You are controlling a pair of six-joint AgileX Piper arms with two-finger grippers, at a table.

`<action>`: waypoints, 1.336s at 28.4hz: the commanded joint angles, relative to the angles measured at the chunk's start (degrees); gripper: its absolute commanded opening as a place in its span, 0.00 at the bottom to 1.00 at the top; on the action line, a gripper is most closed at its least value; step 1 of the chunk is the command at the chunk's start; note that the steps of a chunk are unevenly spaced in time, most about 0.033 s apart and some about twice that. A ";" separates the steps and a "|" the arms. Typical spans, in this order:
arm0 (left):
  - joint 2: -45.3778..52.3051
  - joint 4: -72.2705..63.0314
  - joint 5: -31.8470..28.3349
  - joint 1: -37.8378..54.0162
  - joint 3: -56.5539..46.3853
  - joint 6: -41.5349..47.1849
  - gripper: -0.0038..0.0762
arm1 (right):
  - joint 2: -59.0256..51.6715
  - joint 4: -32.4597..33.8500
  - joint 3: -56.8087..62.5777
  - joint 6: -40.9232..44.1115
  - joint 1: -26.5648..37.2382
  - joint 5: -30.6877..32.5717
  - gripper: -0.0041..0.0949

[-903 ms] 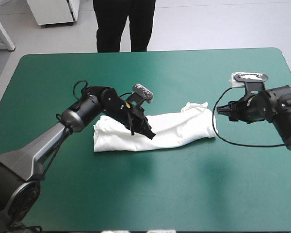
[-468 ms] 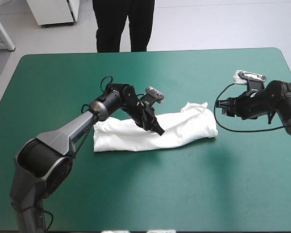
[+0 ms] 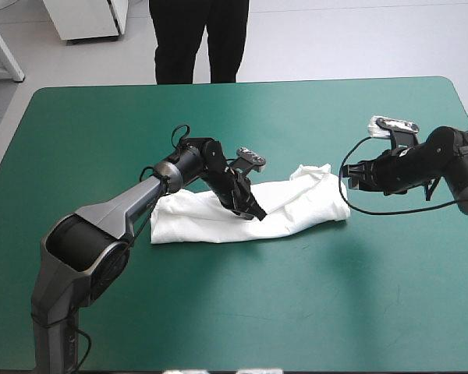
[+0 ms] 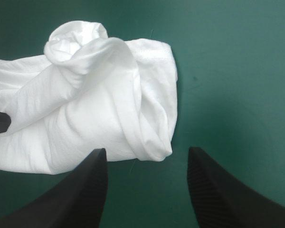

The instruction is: Fold the cloth

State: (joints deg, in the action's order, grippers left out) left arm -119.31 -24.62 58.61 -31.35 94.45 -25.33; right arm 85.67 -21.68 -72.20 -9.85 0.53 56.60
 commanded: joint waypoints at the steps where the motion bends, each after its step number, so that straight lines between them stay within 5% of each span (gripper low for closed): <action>1: 0.47 -2.17 0.48 -0.68 0.39 0.07 0.04 | -1.64 -2.49 -1.93 -1.05 0.50 -0.26 0.56; 12: 0.47 -2.27 1.19 -0.68 0.39 -0.18 0.04 | 7.40 -5.15 -1.93 -2.90 0.50 -0.20 0.62; 27: 0.34 -2.11 1.17 -0.49 0.39 -0.18 0.04 | 21.22 -18.99 -1.93 -11.29 0.50 0.81 0.61; 30: 0.34 -1.99 0.98 -0.49 0.39 -0.18 0.04 | 22.77 -20.75 -1.93 -13.08 -0.03 1.28 0.49; 35: 0.34 -1.74 0.98 -0.49 0.39 -0.18 0.04 | 24.02 -22.12 -1.93 -15.75 -0.43 2.52 0.05; 38: 0.34 -1.74 0.98 -0.49 0.39 -0.18 0.04 | 24.02 -23.32 -1.93 -16.40 -0.43 3.50 0.03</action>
State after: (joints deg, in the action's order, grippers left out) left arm -119.47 -25.46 59.00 -31.21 94.61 -25.50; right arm 111.08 -44.50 -73.84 -24.87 0.84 58.35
